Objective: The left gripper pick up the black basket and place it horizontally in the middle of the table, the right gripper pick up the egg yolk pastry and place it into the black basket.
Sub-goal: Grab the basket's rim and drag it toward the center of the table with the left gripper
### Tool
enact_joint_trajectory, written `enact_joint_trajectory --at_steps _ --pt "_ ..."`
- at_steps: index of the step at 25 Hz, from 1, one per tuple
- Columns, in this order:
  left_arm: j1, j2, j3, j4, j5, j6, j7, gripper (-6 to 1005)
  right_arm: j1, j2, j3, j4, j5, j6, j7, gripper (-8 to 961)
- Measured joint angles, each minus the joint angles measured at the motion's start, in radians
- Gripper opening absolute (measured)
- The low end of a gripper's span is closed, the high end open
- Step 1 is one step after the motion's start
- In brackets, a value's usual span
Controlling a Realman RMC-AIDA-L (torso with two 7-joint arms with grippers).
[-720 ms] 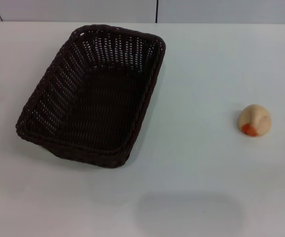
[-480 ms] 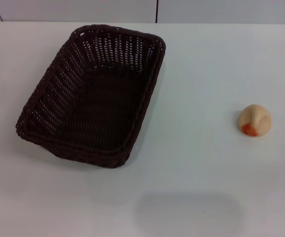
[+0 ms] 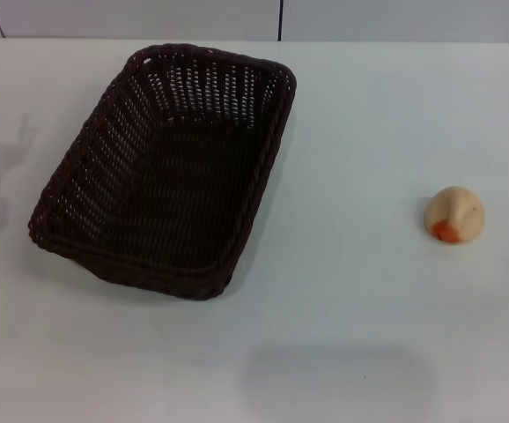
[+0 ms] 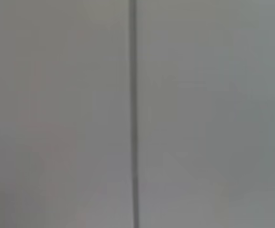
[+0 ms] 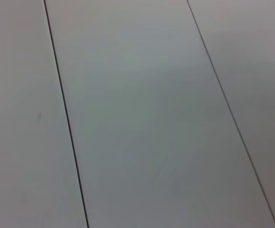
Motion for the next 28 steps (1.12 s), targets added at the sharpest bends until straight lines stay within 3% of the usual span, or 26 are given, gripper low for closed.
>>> enact_joint_trajectory --at_steps 4,5,6,7,9,10,11,12,13,15,16,18,23,28 --pt "0.033 0.027 -0.026 -0.234 0.078 -0.233 0.001 752 0.002 0.0 0.0 0.0 0.0 0.0 0.0 820" --pt "0.044 0.042 -0.033 -0.356 0.096 -0.382 0.0 750 0.002 0.0 0.0 0.0 0.0 0.0 0.0 820" --pt "0.044 0.042 -0.033 -0.356 0.096 -0.382 0.0 748 0.002 0.0 0.0 0.0 0.0 0.0 0.0 820" --pt "0.047 0.05 -0.036 -0.417 0.101 -0.465 0.002 746 0.002 0.0 0.0 0.0 0.0 0.0 0.0 820" --pt "0.04 0.069 -0.044 -0.574 0.105 -0.742 0.032 741 0.002 0.0 0.0 -0.001 0.0 0.0 0.0 819" --pt "0.04 0.069 -0.044 -0.574 0.105 -0.742 0.032 739 0.002 0.0 0.0 -0.001 0.0 0.0 0.0 819" --pt "0.019 0.056 -0.08 -0.703 0.099 -0.988 0.114 737 0.002 0.0 0.0 -0.001 0.0 0.0 0.0 819" --pt "0.008 0.029 -0.116 -0.751 0.099 -1.091 0.165 735 0.002 0.0 0.0 -0.002 0.0 0.0 0.0 819" --pt "0.002 0.013 -0.137 -0.776 0.098 -1.143 0.198 733 0.002 0.0 0.0 -0.003 0.0 0.0 0.0 819" --pt "-0.02 -0.057 -0.223 -0.857 0.098 -1.304 0.305 728 0.002 0.0 0.0 -0.004 0.0 0.001 0.0 819" --pt "-0.029 -0.076 -0.25 -0.882 0.098 -1.357 0.337 726 0.002 0.0 0.0 -0.004 0.0 0.001 0.0 819" --pt "-0.065 -0.091 -0.29 -0.936 0.075 -1.509 0.366 722 0.002 0.0 0.0 -0.005 0.0 0.003 0.0 819" --pt "-0.165 -0.085 -0.35 -0.952 0.037 -1.764 0.354 711 0.002 0.0 0.0 -0.007 0.0 0.015 0.0 819" --pt "-0.188 -0.085 -0.332 -0.944 0.042 -1.834 0.355 700 -0.001 0.0 -0.002 -0.009 0.0 0.023 0.0 819"
